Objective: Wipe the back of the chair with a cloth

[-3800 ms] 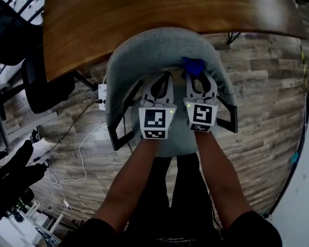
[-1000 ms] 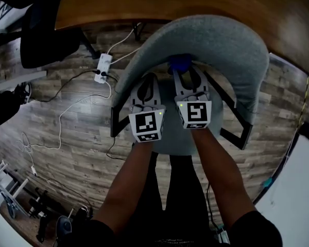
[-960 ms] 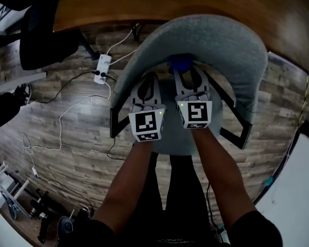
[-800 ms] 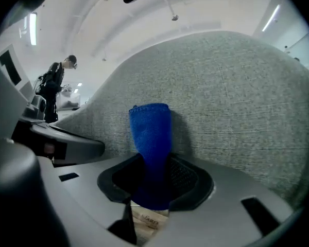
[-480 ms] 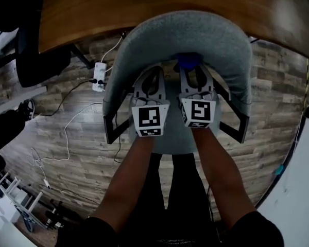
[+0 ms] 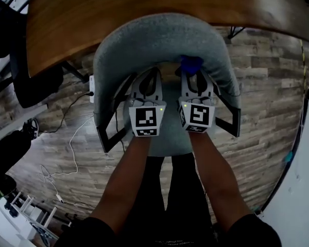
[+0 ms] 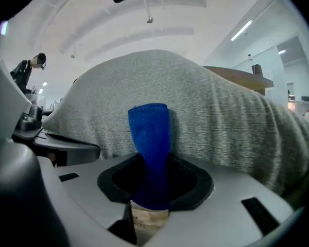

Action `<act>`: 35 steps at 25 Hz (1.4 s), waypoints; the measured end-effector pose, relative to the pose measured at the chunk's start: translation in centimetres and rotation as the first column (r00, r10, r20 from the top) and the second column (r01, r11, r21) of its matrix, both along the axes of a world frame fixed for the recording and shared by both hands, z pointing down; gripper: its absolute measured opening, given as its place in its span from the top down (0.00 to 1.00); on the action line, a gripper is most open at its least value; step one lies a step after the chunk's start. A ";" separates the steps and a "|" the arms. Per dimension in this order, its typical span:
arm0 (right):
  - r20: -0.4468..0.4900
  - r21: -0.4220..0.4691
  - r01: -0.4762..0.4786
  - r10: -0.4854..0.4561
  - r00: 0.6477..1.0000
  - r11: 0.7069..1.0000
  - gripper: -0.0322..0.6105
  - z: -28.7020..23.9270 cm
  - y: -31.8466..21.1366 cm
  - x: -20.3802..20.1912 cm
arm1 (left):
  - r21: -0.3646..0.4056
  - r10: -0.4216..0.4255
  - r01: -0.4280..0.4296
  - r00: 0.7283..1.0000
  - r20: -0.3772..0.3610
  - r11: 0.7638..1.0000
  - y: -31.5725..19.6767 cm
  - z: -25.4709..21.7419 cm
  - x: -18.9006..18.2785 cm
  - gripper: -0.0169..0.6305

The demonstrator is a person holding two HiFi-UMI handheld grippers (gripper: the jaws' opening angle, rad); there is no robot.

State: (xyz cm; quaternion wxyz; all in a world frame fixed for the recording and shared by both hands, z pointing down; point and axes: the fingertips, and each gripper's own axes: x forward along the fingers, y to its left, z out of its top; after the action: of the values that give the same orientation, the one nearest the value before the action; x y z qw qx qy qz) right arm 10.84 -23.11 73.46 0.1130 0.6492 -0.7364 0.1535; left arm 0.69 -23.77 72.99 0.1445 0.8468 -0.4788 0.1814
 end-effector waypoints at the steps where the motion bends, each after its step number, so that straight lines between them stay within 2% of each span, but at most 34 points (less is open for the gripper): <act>1: -0.005 0.000 -0.015 0.015 1.000 1.000 0.74 0.0 0.3 0.6 | 0.000 0.015 -0.015 1.000 0.000 1.000 0.2 0.0 0.5 0.97; 9: -0.005 -0.015 -0.152 0.152 0.988 0.988 0.74 0.2 2.4 4.2 | -0.009 0.133 -0.133 0.991 -0.018 0.991 1.9 0.3 5.4 0.97; 15: -0.022 -0.021 -0.254 0.253 0.967 0.967 0.74 0.7 4.9 7.3 | 0.007 0.220 -0.220 0.975 0.008 0.975 3.3 0.3 8.2 0.97; 26: -0.015 -0.040 -0.364 0.364 0.931 0.930 0.74 0.5 9.4 9.9 | 0.002 0.293 -0.293 0.956 0.010 0.956 6.3 -0.5 9.8 0.97; 30: -0.020 -0.040 -0.355 0.354 0.935 0.934 0.74 -0.8 10.5 9.9 | -0.001 0.296 -0.296 0.955 0.010 0.955 7.8 -1.7 9.7 0.97; 35: -0.031 -0.010 -0.271 0.271 0.962 0.962 0.74 -5.6 10.2 7.7 | 0.002 0.259 -0.259 0.966 -0.006 0.966 8.4 -5.9 7.6 0.97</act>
State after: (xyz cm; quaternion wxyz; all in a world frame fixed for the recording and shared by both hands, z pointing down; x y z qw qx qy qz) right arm 18.50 -12.89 67.88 0.1064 0.7452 -0.6378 0.1631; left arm 8.27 -15.42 67.09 0.1206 0.9026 -0.3639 0.1955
